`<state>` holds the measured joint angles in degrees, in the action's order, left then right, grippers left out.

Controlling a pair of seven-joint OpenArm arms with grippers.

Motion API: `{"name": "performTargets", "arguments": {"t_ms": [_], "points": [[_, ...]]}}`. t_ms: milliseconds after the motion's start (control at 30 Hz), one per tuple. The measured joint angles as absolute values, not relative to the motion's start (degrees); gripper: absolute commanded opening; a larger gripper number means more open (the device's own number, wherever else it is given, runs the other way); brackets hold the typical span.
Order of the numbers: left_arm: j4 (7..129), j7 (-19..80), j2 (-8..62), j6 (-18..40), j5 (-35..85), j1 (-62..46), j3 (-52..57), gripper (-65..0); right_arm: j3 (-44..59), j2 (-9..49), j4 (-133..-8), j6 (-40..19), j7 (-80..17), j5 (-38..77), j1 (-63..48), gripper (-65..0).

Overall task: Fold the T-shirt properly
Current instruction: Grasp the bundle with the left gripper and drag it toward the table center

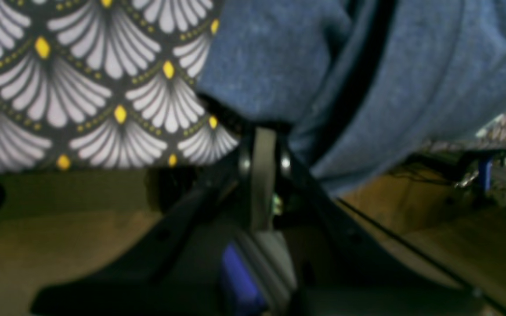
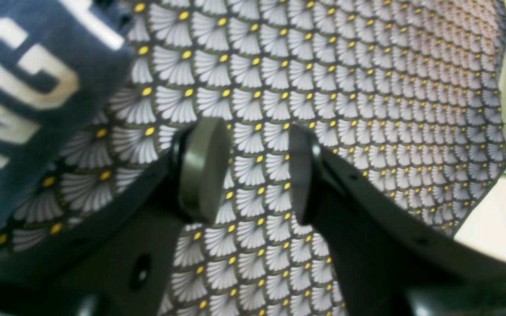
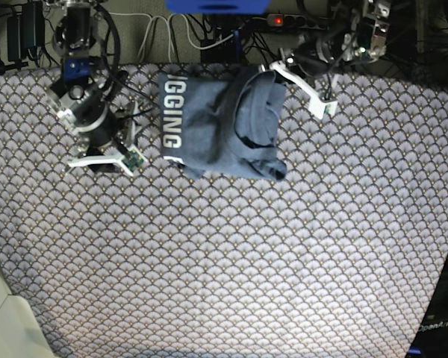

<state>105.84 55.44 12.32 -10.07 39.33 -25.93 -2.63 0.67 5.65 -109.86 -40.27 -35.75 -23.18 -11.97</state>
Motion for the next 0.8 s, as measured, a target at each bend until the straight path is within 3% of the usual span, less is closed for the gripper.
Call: {"name": "performTargets", "arguments": {"t_ms": [200, 467, 800], "points": [[98.5, 54.2, 11.5, -9.2, 41.1, -20.7, -5.6, -64.7, 0.5, 5.5, -109.9, -40.3, -35.7, -23.2, -12.6, -38.6], [97.8, 54.0, 9.5, -9.4, 40.2, -19.2, -6.8, -64.8, -0.4, 5.1, -108.7, -40.3, -35.7, -23.1, -15.0, -38.7], [92.9, 54.7, 2.6, -10.3, 38.9, -10.9, 2.1, -64.8, -0.9, 3.3, -105.7, -40.3, -35.5, -23.2, -17.5, -38.7]]}}
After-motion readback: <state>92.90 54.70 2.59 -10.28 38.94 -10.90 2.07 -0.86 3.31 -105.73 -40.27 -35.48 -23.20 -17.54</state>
